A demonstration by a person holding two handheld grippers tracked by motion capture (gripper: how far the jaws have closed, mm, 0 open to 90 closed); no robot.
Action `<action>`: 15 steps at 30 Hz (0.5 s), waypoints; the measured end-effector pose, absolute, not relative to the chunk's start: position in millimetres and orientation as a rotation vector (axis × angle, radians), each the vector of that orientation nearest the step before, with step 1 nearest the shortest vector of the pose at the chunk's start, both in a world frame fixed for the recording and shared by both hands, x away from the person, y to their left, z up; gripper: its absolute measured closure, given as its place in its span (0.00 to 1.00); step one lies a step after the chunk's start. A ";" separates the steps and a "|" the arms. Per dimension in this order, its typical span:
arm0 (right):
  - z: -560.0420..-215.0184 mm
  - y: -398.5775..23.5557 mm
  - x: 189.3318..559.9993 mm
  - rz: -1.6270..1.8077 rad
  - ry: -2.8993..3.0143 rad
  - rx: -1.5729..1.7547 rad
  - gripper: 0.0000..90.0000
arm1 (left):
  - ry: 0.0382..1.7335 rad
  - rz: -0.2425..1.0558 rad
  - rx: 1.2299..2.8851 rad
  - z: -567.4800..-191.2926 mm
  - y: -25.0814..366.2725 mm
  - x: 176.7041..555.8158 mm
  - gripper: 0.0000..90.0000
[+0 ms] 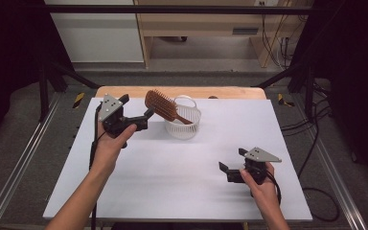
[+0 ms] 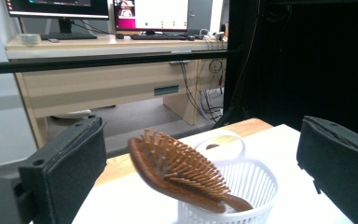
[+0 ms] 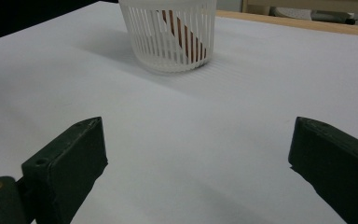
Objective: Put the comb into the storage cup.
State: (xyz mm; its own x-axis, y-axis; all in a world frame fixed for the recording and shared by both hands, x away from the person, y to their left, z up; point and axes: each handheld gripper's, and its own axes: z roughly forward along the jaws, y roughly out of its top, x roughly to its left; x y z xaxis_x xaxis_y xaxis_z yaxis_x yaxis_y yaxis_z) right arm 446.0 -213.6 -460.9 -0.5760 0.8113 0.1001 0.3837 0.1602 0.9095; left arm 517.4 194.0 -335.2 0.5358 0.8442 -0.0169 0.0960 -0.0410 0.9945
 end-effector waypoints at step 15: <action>-461.2 -215.9 444.5 1.412 2.025 1.143 0.05 | 0.877 0.761 1.501 -328.6 229.7 504.5 0.02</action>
State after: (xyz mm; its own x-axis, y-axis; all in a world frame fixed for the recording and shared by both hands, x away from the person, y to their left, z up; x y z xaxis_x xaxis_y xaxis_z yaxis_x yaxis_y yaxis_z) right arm 444.5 -215.9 -461.2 -0.5754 0.8100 0.1129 0.3859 0.1471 0.9107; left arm 504.5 229.7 -328.6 0.5056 0.8626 -0.0185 0.1032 -0.0392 0.9939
